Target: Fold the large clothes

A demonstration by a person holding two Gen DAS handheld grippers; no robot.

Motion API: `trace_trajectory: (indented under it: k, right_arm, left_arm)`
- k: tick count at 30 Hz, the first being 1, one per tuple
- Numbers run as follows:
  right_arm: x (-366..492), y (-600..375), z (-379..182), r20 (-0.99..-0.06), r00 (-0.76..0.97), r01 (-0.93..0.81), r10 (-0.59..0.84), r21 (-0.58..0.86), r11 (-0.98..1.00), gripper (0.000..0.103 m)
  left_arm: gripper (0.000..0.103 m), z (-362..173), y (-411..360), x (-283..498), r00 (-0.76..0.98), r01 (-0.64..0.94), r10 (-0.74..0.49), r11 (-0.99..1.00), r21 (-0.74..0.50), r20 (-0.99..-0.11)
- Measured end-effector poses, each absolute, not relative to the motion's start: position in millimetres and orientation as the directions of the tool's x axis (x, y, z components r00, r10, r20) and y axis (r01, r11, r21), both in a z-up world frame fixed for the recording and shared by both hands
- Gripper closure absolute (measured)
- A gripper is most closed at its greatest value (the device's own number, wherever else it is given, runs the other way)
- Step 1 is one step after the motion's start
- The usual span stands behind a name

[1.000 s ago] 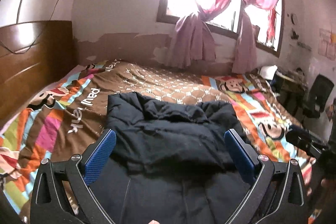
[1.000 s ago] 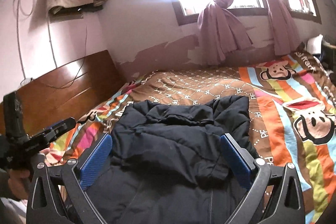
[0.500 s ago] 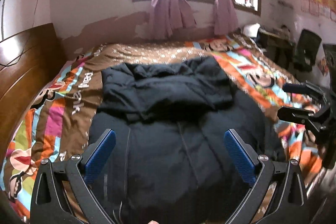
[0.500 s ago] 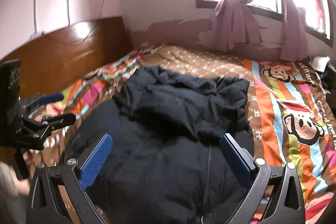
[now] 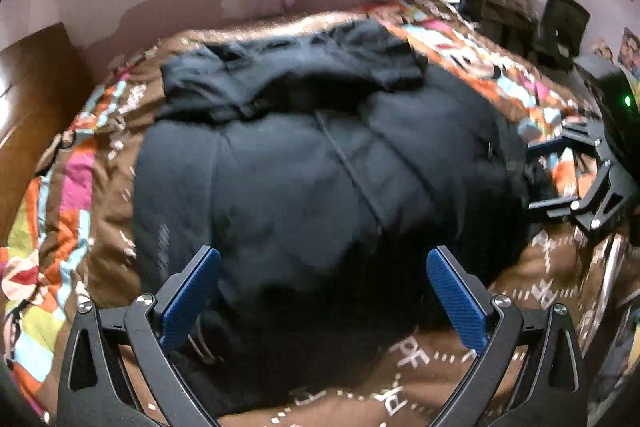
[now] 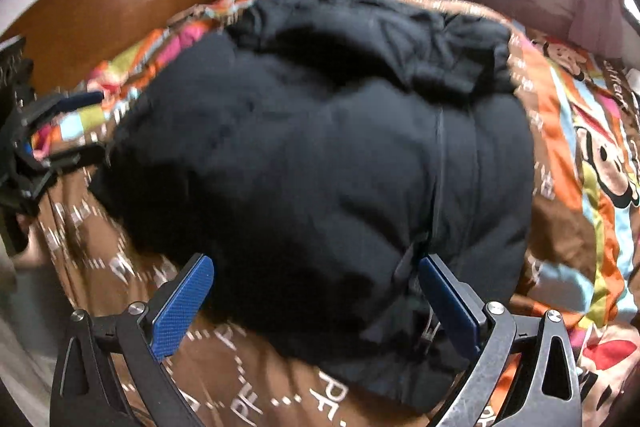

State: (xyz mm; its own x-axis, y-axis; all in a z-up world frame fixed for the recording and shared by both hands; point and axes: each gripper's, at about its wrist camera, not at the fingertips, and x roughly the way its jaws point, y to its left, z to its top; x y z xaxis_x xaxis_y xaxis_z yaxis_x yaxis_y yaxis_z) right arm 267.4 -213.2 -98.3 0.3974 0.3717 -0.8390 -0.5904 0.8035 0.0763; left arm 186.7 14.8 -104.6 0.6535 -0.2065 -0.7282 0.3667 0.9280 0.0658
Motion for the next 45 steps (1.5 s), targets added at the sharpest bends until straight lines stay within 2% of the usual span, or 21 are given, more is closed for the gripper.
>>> trace_trajectory:
  k: [6,12,24,29,36,39,40,43,45]
  right_arm:
    - [256.7,-212.7,-135.6,-0.875,0.35,-0.631,0.333,0.042,0.774,0.0]
    - [247.7,-216.0,-157.8,-0.899,0.336,-0.646,0.281,-0.003,0.764,0.0]
    - [245.0,-202.4,-188.3,-0.931,0.333,-0.676,0.147,-0.127,0.726,0.0]
    - [249.3,-194.2,-198.5,-0.921,0.381,-0.637,0.084,-0.195,0.746,0.0]
    - [242.9,-178.2,-213.8,-0.863,0.505,-0.581,0.012,-0.33,0.745,0.0]
    - [247.6,-178.1,-217.5,-0.852,0.523,-0.55,0.032,-0.309,0.776,0.0]
    - [247.1,-179.3,-217.0,-0.848,0.528,-0.544,0.037,-0.304,0.782,0.001]
    - [240.9,-179.0,-208.3,-0.837,0.544,-0.552,0.05,-0.313,0.773,0.015]
    - [240.5,-178.6,-205.5,-0.829,0.556,-0.556,0.059,-0.318,0.768,0.03]
  left_arm:
    - [0.002,-142.9,12.5,171.9,0.596,0.408,-0.202,0.91,0.077,-0.777]
    - [0.002,-165.4,10.5,173.7,0.501,0.44,-0.226,0.898,0.021,-0.836]
    - [0.002,-201.7,13.3,176.0,0.482,0.436,-0.076,0.885,0.163,-0.873]
    - [0.002,-208.1,14.1,174.7,0.504,0.426,-0.027,0.877,0.222,-0.863]
    - [0.002,-211.7,17.5,176.1,0.506,0.427,-0.022,0.875,0.228,-0.862]
    - [0.002,-212.6,16.3,176.4,0.505,0.425,-0.026,0.878,0.222,-0.863]
    - [0.002,-212.6,16.5,176.8,0.506,0.424,-0.027,0.878,0.221,-0.862]
    - [0.002,-214.1,14.3,175.4,0.51,0.426,-0.024,0.875,0.229,-0.86]
    - [0.002,-214.7,12.8,174.1,0.51,0.426,-0.021,0.874,0.232,-0.86]
